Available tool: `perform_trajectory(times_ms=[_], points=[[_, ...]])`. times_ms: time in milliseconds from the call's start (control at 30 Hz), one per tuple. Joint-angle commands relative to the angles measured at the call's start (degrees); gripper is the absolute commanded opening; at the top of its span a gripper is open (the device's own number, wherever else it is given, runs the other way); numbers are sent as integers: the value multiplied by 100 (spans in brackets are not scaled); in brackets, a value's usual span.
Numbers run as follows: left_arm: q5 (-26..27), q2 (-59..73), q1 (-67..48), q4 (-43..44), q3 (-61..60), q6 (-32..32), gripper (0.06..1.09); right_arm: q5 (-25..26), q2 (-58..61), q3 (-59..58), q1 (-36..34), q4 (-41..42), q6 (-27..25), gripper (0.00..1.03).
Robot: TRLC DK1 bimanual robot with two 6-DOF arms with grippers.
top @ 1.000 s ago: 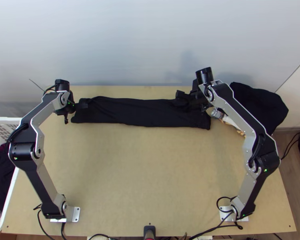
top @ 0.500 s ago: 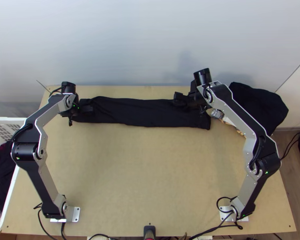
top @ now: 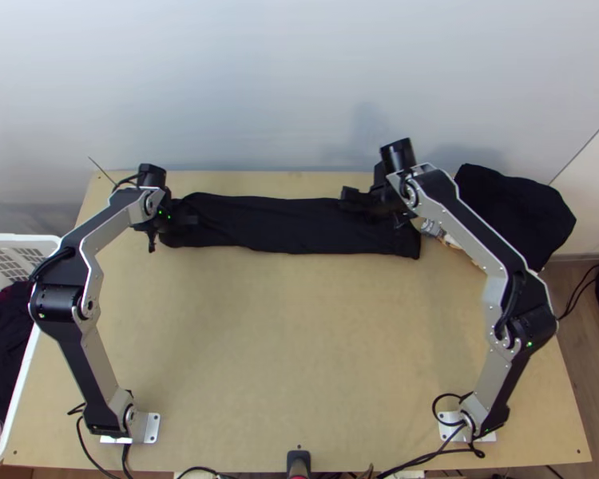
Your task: Fold the t-shirt
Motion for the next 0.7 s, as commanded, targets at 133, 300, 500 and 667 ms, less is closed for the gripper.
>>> perform_trajectory(times_ms=[133, 300, 500, 667], points=[[208, -448, -68, 257, -44, 77, 10, -249, 609, 594, 261, 1, 8, 99], [217, -659, 20, 73, 404, -37, 10, -424, 1031, 911, 525, 1, 122, 99], [393, -835, -50, -446, 1186, -283, 10, -530, 1638, 1280, 762, 1, 175, 99], [507, -940, -226, -754, 1669, -441, 10, -583, 2007, 1297, 797, 1, 166, 99]])
